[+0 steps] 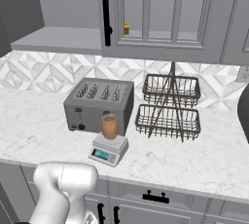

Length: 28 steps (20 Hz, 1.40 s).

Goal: Pick the honey bottle and place it on the digital scale for weighing, and close the cabinet.

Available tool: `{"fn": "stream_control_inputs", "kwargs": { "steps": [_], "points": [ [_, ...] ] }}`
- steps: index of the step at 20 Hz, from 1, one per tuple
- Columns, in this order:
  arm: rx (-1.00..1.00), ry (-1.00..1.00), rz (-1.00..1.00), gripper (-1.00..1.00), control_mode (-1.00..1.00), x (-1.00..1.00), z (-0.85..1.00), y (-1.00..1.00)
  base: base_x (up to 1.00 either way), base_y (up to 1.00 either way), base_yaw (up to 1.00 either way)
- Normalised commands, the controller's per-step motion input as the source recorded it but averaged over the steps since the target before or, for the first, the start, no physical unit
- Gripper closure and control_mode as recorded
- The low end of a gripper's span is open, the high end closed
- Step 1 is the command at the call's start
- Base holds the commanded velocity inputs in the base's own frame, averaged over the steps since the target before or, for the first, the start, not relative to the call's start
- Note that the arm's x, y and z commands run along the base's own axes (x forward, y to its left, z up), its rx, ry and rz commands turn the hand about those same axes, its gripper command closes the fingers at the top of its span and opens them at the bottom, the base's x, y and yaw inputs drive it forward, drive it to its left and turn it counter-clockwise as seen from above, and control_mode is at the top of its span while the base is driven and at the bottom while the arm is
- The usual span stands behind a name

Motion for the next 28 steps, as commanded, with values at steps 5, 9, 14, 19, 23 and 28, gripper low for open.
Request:
{"fn": "stream_control_inputs", "kwargs": {
  "steps": [5, 9, 14, 19, 23, 28],
  "points": [
    [-0.03, 0.00, -0.05, -1.00, -1.00, 0.58, -0.14, 0.09, 0.00, 0.00, 0.00],
    [-0.01, 0.04, -0.02, -1.00, -1.00, 0.74, -0.15, 0.00, 0.00, 0.00, 0.00],
    [0.00, 0.05, 0.00, -1.00, -1.00, 0.77, -0.12, -0.05, 0.00, 0.00, 0.00],
    [0.00, 0.03, -0.02, -1.00, -1.00, 0.63, 0.00, -0.65, 0.00, 0.00, 0.00],
    [0.00, 0.00, -0.06, -1.00, -1.00, 0.41, 0.00, -1.00, 0.00, 0.00, 0.00],
    [0.00, -0.02, -0.06, -1.00, -1.00, 0.77, -0.11, -0.79, 0.00, 0.00, 0.00]
  ]
}}
